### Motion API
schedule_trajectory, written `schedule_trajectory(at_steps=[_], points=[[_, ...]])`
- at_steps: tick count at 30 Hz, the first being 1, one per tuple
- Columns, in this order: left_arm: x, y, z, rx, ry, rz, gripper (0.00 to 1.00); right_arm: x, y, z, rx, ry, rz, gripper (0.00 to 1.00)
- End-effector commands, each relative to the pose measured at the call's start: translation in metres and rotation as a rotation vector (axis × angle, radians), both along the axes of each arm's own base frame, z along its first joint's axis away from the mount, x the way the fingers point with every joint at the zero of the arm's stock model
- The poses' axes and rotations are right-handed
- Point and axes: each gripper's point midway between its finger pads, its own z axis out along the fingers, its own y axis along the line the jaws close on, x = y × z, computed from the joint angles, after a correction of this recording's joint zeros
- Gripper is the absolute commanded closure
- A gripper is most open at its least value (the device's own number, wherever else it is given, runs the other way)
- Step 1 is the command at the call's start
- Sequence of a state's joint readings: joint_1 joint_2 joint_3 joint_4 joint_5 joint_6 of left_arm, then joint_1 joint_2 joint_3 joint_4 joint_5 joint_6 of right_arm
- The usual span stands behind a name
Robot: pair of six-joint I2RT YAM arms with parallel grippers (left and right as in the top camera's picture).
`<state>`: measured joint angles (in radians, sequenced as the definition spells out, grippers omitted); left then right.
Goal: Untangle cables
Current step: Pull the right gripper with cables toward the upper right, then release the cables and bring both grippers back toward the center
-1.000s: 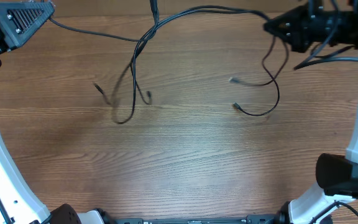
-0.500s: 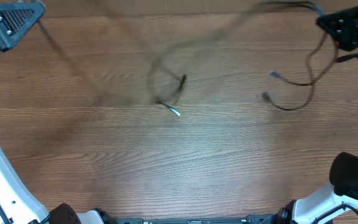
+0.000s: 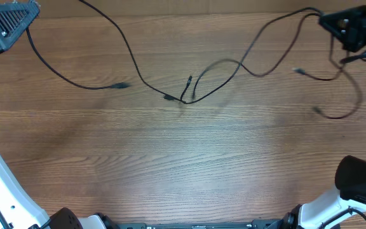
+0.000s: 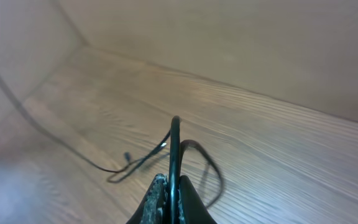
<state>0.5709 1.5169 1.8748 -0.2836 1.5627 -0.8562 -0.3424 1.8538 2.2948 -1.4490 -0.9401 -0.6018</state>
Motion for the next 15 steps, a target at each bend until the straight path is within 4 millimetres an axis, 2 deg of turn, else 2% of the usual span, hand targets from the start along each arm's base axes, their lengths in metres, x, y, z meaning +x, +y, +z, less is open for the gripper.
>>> schedule_trajectory(at_steps=[1, 4, 10, 15], points=[[-0.003, -0.003, 0.007, 0.034, -0.051, -0.009, 0.96, -0.017, 0.045, 0.025, 0.038, -0.062, 0.122, 0.96], [-0.004, -0.009, 0.006, 0.037, -0.056, -0.034, 0.96, -0.024, 0.079, 0.030, 0.062, -0.073, 0.218, 0.96], [-0.003, -0.040, 0.000, 0.051, -0.088, -0.133, 0.94, -0.044, 0.143, 0.032, 0.080, -0.075, 0.391, 0.96], [0.009, -0.063, -0.015, 0.042, -0.082, -0.219, 0.95, -0.060, 0.182, 0.035, 0.088, -0.077, 0.493, 0.96]])
